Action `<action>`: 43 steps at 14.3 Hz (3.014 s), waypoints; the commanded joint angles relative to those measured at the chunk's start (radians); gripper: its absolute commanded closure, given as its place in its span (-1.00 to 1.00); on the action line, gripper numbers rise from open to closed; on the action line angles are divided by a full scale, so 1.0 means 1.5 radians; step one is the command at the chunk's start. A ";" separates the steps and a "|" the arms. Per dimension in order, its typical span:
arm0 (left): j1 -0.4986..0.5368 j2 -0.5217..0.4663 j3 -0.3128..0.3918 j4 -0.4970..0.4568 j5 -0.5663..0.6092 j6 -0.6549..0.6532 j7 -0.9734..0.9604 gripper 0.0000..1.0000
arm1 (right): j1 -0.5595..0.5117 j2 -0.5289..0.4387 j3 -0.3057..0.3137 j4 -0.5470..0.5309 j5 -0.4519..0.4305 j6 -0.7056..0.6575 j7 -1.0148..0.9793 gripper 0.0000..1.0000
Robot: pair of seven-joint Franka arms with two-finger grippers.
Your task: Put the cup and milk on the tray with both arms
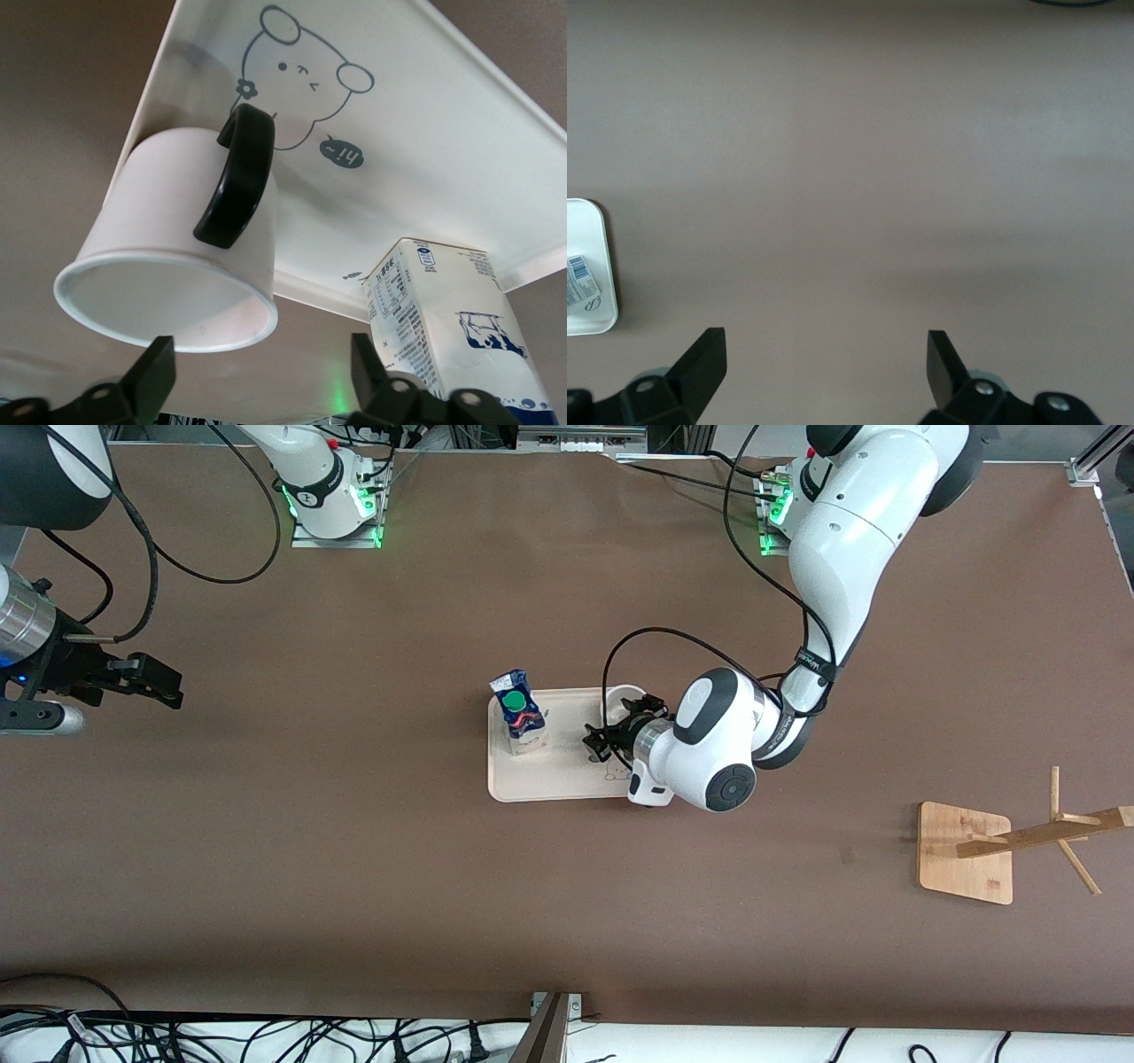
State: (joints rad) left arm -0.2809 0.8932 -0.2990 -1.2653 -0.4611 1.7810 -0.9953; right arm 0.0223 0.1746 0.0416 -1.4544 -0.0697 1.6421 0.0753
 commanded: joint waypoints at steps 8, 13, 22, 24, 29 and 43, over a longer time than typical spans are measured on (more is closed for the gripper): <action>0.070 -0.148 0.006 0.026 0.123 -0.197 0.139 -1.00 | -0.041 -0.032 0.014 -0.020 0.020 -0.012 -0.020 -1.00; 0.118 -0.234 0.007 0.019 0.246 -0.253 0.352 -1.00 | -0.044 -0.024 0.011 -0.019 0.018 -0.013 -0.035 -1.00; 0.197 -0.424 0.013 -0.035 0.375 -0.258 0.647 -1.00 | -0.046 -0.023 0.010 -0.018 0.015 -0.011 -0.037 -1.00; 0.187 -0.505 0.077 -0.119 0.372 -0.213 0.651 -1.00 | -0.046 -0.023 0.010 -0.018 0.013 -0.011 -0.037 -1.00; 0.172 -0.605 0.149 -0.283 0.327 -0.055 0.645 -1.00 | -0.046 -0.023 0.010 -0.018 0.013 -0.012 -0.040 -1.00; 0.181 -0.609 0.139 -0.274 0.325 -0.081 0.650 -1.00 | -0.046 -0.024 0.005 -0.017 0.001 -0.041 -0.030 -1.00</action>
State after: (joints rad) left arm -0.0090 -0.0029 -0.0846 -1.6737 0.0071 1.6737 -0.0380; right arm -0.0338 0.1527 0.0447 -1.4680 -0.0627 1.5782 0.0311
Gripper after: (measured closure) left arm 0.000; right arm 0.000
